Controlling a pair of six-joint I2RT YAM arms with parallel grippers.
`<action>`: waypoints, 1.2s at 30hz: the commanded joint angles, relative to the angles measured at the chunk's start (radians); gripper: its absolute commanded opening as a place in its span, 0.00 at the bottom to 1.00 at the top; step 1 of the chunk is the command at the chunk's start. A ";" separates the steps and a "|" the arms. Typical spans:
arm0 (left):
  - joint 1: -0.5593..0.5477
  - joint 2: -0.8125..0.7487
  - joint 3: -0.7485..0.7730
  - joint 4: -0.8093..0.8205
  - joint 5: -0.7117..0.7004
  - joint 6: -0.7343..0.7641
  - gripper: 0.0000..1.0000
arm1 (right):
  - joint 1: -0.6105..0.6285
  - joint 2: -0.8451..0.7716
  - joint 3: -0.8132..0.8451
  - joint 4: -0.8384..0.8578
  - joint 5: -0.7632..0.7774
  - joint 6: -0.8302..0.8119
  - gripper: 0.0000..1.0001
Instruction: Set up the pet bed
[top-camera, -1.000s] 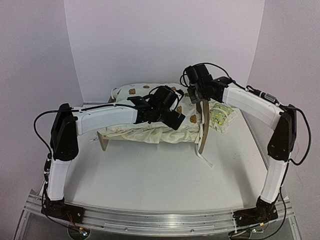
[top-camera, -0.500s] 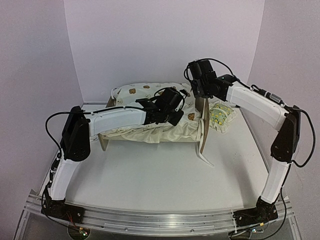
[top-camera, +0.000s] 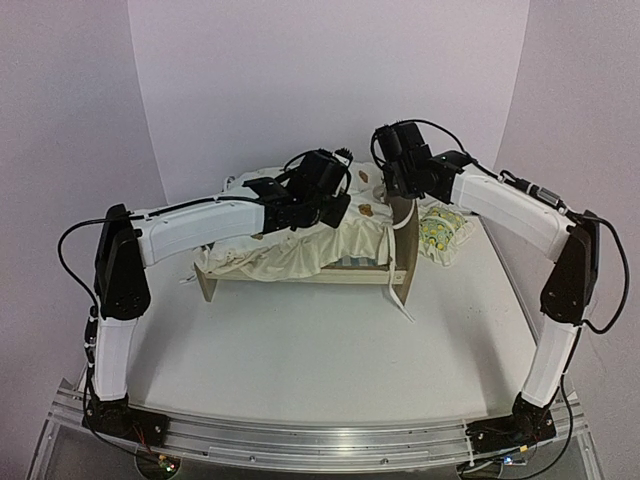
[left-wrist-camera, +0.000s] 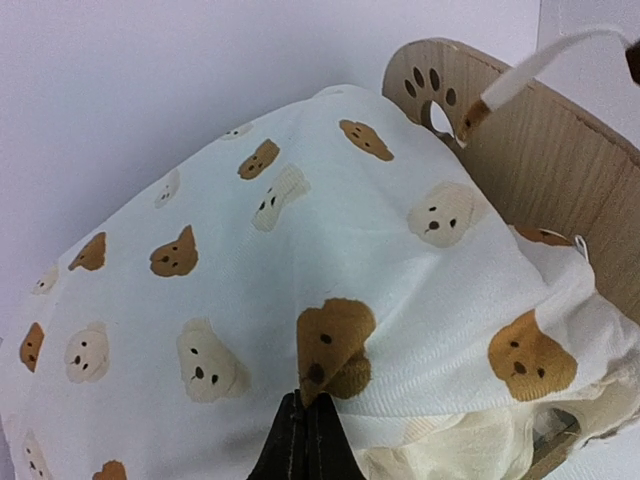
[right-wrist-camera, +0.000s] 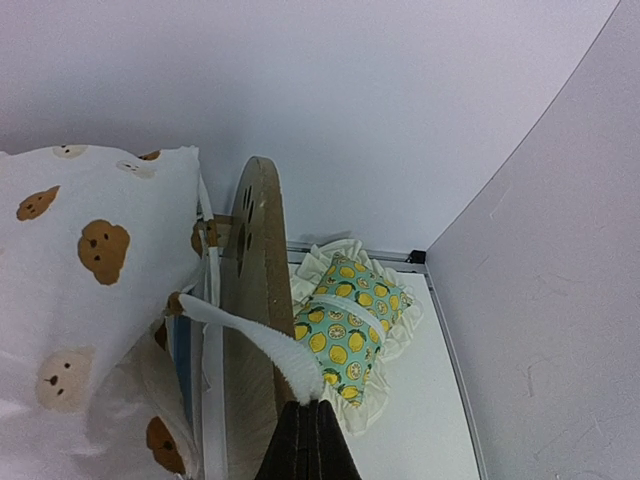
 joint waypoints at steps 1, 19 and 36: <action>0.018 -0.098 -0.015 0.013 -0.065 -0.023 0.00 | 0.008 0.046 0.017 -0.018 0.010 0.052 0.00; 0.044 -0.128 -0.060 -0.028 -0.062 -0.018 0.02 | 0.091 0.192 0.162 -0.060 0.441 0.097 0.00; 0.068 -0.132 -0.054 -0.071 -0.004 -0.058 0.04 | 0.103 0.237 0.145 -0.054 0.518 0.028 0.00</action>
